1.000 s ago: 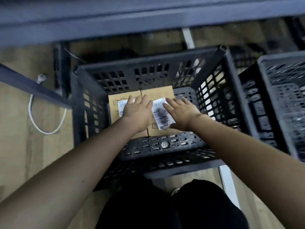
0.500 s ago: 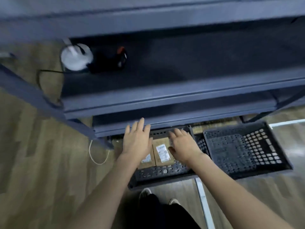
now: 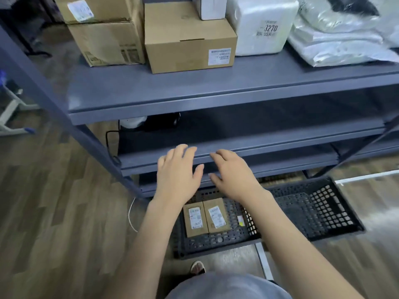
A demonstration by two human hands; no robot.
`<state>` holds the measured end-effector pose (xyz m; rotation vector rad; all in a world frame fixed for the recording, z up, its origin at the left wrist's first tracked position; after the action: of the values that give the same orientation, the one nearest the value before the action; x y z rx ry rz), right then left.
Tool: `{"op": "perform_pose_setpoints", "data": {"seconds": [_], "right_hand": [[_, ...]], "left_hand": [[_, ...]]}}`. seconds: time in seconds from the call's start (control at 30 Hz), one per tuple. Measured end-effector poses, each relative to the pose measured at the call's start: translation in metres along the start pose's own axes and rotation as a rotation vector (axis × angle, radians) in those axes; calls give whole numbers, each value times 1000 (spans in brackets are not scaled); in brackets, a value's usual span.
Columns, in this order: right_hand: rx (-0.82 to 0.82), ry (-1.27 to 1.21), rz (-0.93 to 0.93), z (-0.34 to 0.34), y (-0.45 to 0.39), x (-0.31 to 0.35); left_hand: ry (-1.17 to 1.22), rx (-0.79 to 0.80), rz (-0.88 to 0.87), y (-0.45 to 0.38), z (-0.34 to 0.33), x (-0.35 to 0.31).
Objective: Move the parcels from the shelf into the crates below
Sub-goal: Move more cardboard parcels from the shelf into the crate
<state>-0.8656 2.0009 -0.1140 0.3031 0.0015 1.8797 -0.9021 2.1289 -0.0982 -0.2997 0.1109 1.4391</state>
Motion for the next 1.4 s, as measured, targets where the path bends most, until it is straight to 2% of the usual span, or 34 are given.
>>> {"op": "perform_pose_setpoints", "data": {"seconds": [0.3, 0.5, 0.8, 1.17, 1.4], "right_hand": [[-200, -27, 0, 68, -15, 12], [-254, -30, 37, 98, -35, 17], [-350, 48, 150, 181, -119, 31], [-241, 160, 331, 236, -239, 134], [-165, 50, 284, 239, -290, 188]], "left_hand": [[-18, -112, -41, -28, 56, 16], [-12, -161, -44, -52, 82, 25], [-224, -195, -62, -131, 158, 55], [-538, -171, 84, -203, 239, 157], [-445, -41, 290, -217, 249, 229]]}}
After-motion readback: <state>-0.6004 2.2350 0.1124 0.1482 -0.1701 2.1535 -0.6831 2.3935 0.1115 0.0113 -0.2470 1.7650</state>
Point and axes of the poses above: each hand's wrist, its own y-axis away from the middle knuckle, its own z-axis out of the back of the hand, x = y × z, the point moved 4 cm from there along -y, towards the middle knuckle, and after that the axes turned 12 degrees about -z, right-handed, at the moved point
